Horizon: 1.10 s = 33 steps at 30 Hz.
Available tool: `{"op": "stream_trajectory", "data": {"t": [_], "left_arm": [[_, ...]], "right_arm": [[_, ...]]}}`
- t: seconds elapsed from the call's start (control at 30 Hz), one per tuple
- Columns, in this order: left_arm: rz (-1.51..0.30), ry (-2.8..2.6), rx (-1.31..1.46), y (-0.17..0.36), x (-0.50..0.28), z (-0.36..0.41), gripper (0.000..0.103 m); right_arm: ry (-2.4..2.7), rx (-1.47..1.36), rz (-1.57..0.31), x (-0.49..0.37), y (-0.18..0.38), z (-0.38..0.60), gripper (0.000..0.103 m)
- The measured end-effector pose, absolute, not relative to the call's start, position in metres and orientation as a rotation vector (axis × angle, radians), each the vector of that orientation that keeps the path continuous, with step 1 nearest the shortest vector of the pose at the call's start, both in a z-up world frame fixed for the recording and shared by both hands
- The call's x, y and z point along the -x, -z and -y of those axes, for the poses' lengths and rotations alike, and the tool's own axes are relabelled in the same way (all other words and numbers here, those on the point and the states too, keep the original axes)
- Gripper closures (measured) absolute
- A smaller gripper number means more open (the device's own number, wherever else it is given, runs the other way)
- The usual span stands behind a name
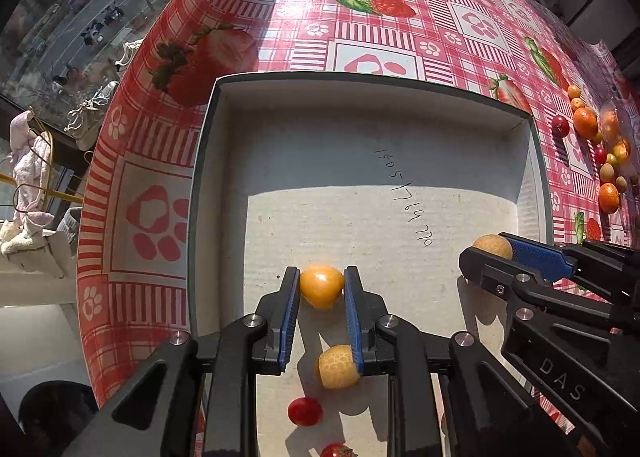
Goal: Organize fruits
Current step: 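Open both tools to drop the fruits into the tray, then move both open tools back toward the fruits on the tablecloth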
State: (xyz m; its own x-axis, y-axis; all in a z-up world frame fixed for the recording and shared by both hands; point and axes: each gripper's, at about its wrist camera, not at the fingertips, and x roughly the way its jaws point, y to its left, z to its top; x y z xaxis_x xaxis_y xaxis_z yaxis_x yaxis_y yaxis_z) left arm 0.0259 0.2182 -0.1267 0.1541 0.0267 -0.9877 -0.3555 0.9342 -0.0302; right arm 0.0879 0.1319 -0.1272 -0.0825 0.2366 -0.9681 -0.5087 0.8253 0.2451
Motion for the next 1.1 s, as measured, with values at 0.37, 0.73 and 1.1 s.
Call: {"op": "stream_trajectory", "data": {"t": [0.37,0.73,1.1], "left_arm": [[-1.406,-0.310,0.252,0.130,-0.025,-0.216,0.052],[-1.399,-0.305,0.253,0.123,-0.020,-0.222,0.042],[-1.386,-0.247,0.207,0.096,-0.012,-0.182,0.042]], "right_arm": [[-0.630,0.247,-1.538,-0.086,0.135,-0.151,0.058],[-0.703,0.110,-1.554,-0.099,0.118,-0.122,0.016],[-0.693,0.061,-1.512,-0.095,0.077,-0.094,0.016]]}}
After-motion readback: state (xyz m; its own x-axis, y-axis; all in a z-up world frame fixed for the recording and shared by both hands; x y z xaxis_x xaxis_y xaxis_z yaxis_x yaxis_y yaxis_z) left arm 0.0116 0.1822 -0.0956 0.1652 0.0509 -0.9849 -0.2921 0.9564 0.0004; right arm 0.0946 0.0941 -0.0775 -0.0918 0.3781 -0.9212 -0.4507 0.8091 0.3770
